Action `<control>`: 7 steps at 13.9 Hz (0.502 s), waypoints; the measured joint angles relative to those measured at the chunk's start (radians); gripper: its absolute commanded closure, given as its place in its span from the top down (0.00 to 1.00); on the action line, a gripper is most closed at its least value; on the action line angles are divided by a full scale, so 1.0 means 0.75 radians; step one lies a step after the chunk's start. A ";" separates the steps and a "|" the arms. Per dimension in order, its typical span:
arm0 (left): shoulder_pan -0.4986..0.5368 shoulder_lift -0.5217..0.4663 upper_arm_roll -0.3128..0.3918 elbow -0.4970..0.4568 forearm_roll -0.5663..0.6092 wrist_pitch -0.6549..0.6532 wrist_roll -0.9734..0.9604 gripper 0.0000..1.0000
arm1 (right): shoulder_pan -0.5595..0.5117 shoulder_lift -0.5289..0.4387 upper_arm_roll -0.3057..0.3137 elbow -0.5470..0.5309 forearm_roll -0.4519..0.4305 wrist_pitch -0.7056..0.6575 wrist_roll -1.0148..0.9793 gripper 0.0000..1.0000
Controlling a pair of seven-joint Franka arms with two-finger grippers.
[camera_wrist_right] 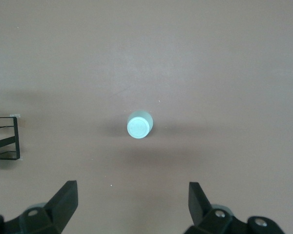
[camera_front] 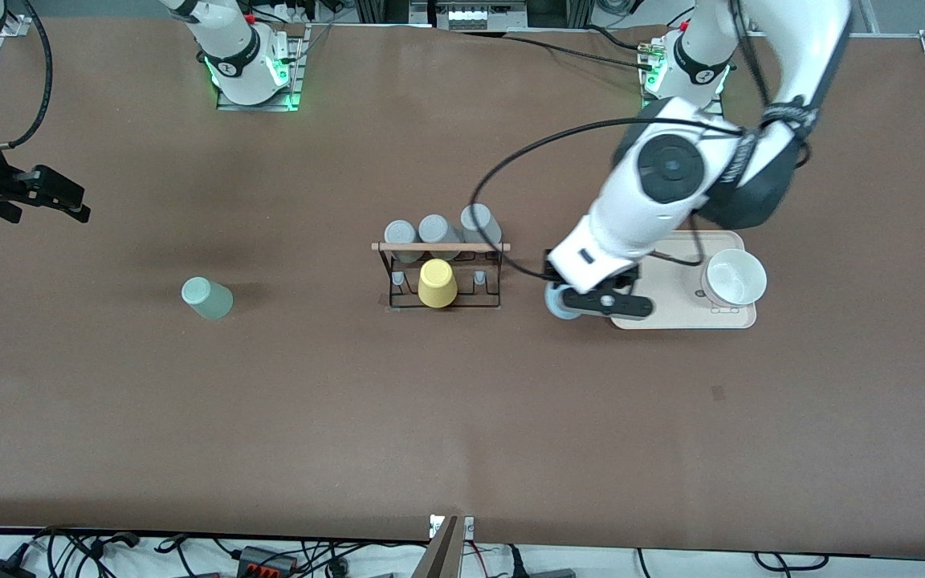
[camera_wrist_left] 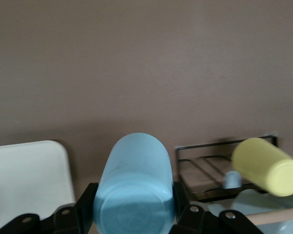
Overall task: Hang scattered cups on rack with three cups
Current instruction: 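Lift the light blue cup and carry it to the wooden rack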
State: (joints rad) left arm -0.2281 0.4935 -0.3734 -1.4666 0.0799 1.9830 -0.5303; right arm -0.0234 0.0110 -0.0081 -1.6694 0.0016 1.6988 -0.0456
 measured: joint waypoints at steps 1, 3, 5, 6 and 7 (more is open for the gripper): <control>-0.040 0.048 0.000 0.056 0.000 -0.001 -0.041 0.28 | 0.000 0.003 0.000 0.000 0.000 0.000 0.000 1.00; -0.104 0.121 0.000 0.159 0.000 -0.004 -0.110 0.28 | 0.000 0.013 0.000 0.000 0.000 0.000 0.000 1.00; -0.152 0.156 0.001 0.214 0.000 -0.013 -0.159 0.28 | 0.000 0.025 0.000 -0.001 0.000 0.000 0.000 1.00; -0.170 0.165 0.001 0.223 0.000 -0.015 -0.181 0.28 | 0.000 0.032 0.000 -0.001 0.000 0.000 0.000 1.00; -0.188 0.174 0.002 0.225 0.000 -0.016 -0.200 0.28 | 0.000 0.040 0.000 -0.001 0.000 0.000 0.000 1.00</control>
State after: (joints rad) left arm -0.3689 0.6243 -0.3718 -1.2976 0.0801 1.9708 -0.6806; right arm -0.0232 0.0408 -0.0081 -1.6698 0.0016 1.6989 -0.0456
